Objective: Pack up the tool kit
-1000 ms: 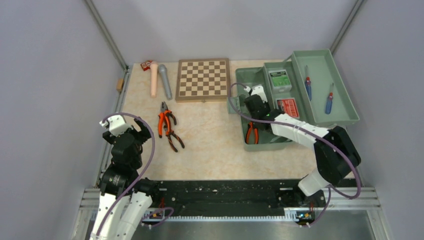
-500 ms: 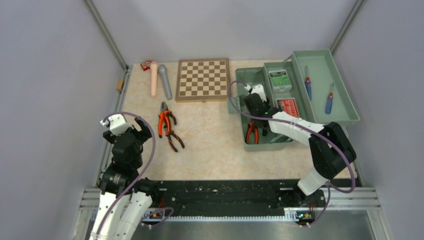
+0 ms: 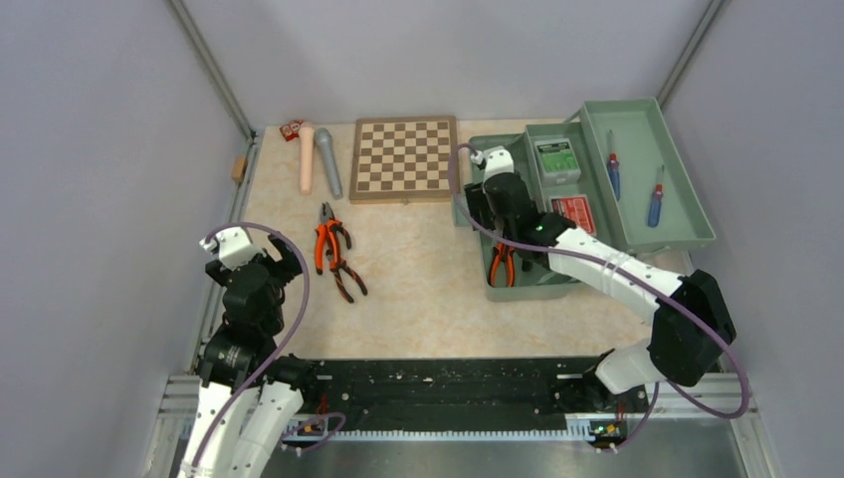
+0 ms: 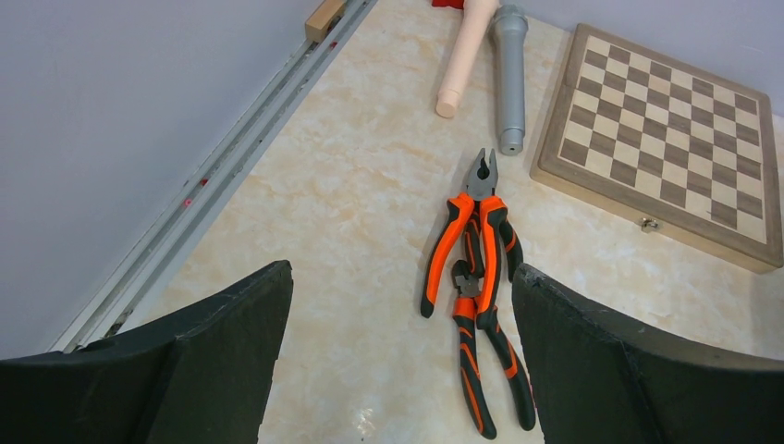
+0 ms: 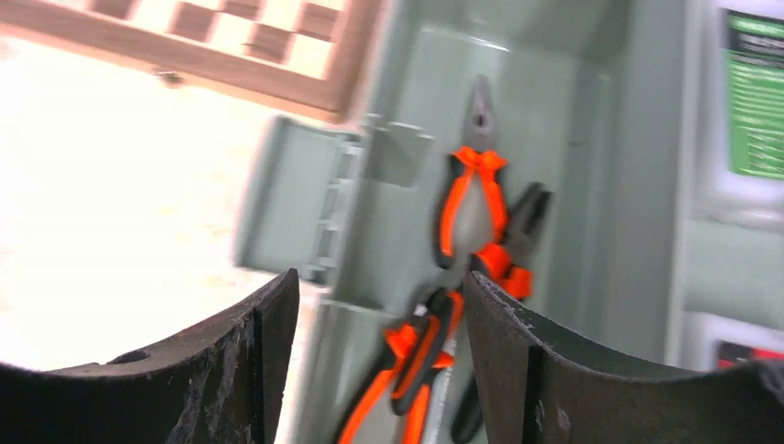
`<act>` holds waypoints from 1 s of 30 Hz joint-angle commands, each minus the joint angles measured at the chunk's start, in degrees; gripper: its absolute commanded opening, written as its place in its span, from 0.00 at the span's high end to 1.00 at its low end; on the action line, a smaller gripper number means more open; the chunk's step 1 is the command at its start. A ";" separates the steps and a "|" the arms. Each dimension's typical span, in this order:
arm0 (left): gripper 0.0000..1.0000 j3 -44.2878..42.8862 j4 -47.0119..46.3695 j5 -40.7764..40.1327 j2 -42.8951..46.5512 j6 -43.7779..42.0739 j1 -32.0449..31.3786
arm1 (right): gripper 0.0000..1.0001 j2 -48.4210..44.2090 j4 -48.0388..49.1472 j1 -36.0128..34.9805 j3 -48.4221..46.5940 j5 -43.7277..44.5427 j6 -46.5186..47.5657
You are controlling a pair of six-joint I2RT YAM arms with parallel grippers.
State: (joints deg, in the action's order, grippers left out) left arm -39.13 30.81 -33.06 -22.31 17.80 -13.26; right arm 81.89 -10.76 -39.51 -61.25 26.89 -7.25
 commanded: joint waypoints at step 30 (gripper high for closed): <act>0.08 0.35 -2.18 -0.34 2.21 -0.49 0.24 | 0.47 48.01 11.30 -24.29 -33.30 -15.83 -4.68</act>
State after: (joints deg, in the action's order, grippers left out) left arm -38.98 30.83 -33.08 -20.86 17.82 -13.26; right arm 127.63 0.71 -63.00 -90.52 8.95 -12.23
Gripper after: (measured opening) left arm 0.925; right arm 0.540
